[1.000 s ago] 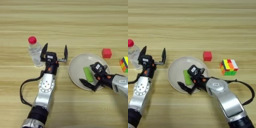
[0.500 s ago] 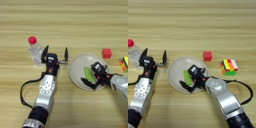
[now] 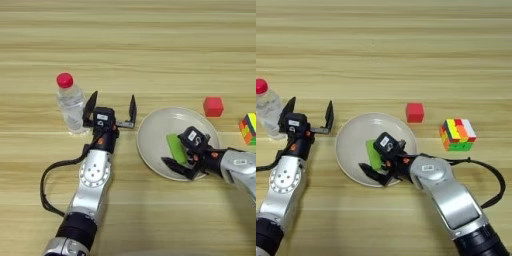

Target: Move the objects on the table

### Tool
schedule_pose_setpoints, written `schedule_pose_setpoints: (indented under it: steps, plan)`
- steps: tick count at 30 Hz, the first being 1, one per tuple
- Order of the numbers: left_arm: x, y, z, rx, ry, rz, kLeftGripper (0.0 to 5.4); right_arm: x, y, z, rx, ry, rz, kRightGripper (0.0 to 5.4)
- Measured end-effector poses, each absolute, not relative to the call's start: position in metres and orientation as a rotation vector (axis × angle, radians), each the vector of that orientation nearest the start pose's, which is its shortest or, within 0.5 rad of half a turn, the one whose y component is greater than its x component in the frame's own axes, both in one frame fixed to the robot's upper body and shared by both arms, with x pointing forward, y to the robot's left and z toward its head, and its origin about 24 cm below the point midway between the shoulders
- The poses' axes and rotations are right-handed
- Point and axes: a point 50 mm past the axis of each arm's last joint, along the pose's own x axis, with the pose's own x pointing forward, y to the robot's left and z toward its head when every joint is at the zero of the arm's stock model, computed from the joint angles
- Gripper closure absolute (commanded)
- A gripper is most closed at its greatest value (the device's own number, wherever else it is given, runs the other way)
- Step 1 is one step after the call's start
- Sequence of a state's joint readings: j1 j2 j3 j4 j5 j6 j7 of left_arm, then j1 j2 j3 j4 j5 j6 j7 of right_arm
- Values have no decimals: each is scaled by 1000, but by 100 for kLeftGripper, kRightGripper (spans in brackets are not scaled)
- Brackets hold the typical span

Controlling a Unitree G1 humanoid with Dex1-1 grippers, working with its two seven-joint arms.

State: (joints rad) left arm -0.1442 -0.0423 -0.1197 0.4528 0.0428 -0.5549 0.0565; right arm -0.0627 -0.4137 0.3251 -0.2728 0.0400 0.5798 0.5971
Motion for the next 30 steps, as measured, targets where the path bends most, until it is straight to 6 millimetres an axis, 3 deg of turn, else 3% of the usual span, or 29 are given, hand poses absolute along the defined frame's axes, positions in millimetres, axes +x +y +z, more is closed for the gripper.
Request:
schedule_pose_setpoints:
  steps: [20, 30]
  plan:
    - [265, 102, 27, -10, -245, -122, 0, 230, -124, 42, -328, 447, 850, 397]
    - [265, 102, 27, -11, -245, -123, 0, 232, -122, 41, -317, 441, 828, 399]
